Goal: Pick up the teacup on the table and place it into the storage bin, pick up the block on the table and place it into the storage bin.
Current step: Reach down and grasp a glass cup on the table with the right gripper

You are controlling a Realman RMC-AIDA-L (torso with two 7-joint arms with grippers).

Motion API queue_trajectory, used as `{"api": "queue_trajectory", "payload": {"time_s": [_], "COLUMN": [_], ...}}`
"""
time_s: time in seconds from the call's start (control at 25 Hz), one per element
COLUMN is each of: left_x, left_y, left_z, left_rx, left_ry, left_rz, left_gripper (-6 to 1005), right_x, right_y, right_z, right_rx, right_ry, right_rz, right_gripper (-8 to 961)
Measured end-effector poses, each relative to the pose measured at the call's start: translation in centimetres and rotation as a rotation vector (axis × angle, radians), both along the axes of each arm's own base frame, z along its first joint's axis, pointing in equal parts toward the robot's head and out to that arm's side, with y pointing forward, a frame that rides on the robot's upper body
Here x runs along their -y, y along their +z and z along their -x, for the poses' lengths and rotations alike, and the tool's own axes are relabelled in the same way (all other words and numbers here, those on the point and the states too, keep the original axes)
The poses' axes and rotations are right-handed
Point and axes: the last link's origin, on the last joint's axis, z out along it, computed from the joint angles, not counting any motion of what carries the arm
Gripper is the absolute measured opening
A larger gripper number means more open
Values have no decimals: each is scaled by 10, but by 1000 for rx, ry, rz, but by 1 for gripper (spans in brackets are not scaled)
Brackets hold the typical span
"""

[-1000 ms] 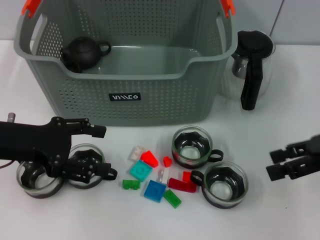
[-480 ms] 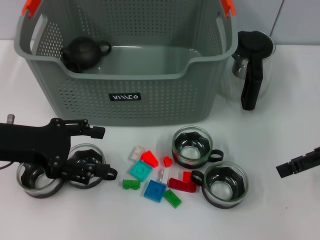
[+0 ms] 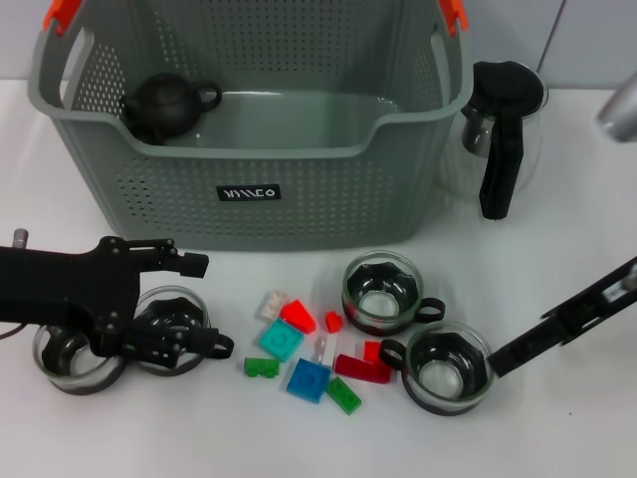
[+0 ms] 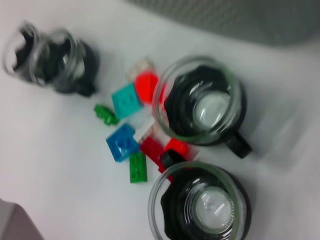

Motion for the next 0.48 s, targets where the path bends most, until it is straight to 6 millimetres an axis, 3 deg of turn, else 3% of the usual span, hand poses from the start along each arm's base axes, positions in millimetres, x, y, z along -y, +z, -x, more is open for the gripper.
{"api": "queue_trajectory", "payload": {"time_s": [0.24,0.48], "left_x": [0,-1], "left_y": [1,1], "left_z": [1,1], "left_rx": [-7,-10], "left_ry": [0,-3], "left_rz": [-3,-6], "left_gripper": [935,935], "right_x": [-4,-11], "right_y": [-22,-28], "right_z": [9,20], "right_rx": [112,120], "right_ry": [32,61], "right_rz": [22,6], "right_gripper": [884,873]}}
